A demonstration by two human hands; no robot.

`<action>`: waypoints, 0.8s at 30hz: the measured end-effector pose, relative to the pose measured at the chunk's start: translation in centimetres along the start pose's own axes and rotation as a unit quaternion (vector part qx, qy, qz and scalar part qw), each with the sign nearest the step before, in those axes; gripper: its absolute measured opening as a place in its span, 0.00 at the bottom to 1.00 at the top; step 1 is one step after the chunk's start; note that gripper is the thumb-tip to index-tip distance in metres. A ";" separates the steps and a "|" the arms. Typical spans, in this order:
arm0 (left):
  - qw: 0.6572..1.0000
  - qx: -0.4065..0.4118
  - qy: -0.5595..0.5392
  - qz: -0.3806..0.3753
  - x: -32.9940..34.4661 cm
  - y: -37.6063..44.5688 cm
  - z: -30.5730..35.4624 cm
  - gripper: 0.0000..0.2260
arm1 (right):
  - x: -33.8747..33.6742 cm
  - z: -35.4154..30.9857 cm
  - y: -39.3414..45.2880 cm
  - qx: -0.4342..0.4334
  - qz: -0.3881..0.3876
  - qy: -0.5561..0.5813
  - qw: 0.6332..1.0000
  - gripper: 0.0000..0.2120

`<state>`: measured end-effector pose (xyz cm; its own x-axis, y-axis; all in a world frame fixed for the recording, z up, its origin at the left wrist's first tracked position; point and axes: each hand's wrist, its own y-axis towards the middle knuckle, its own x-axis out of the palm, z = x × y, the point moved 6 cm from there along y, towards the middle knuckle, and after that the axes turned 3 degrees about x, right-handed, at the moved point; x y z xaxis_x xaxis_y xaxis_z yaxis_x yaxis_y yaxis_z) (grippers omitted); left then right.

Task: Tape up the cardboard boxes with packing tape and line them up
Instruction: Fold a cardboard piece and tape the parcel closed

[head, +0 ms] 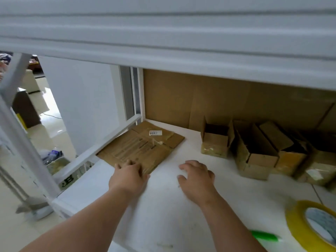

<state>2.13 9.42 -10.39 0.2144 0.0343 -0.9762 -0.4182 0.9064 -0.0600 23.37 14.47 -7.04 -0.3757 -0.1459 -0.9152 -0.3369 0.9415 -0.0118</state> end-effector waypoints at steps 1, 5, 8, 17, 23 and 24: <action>1.000 0.006 -0.018 0.006 -0.5 0.1 -0.1 0.18 | 0.3 -0.2 0.0 0.008 0.007 0.006 1.000 0.18; 0.995 0.005 -0.077 0.061 -3.0 -0.7 -1.0 0.21 | 1.1 -0.3 -0.7 0.057 0.043 0.057 0.996 0.16; 0.988 0.032 -0.109 0.102 -4.8 -2.5 -1.8 0.19 | 1.0 0.1 -1.8 0.086 0.087 0.138 0.983 0.15; 0.938 0.108 -0.274 0.182 -12.2 -11.4 -1.9 0.11 | -5.9 3.0 -8.2 0.117 0.282 0.507 0.806 0.34; 0.939 0.161 -0.280 0.118 -14.9 -16.6 -0.6 0.11 | -9.8 2.6 -12.4 0.042 0.189 0.624 0.757 0.42; 0.940 0.162 -0.281 0.108 -14.9 -17.1 -0.4 0.12 | -10.3 2.4 -12.8 0.028 0.177 0.618 0.766 0.43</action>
<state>5.72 -6.73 5.13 0.6253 0.3663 -0.6890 -0.2343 0.9304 0.2819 33.60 4.60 1.60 -0.9766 -0.0231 0.2136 -0.0017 0.9950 0.1000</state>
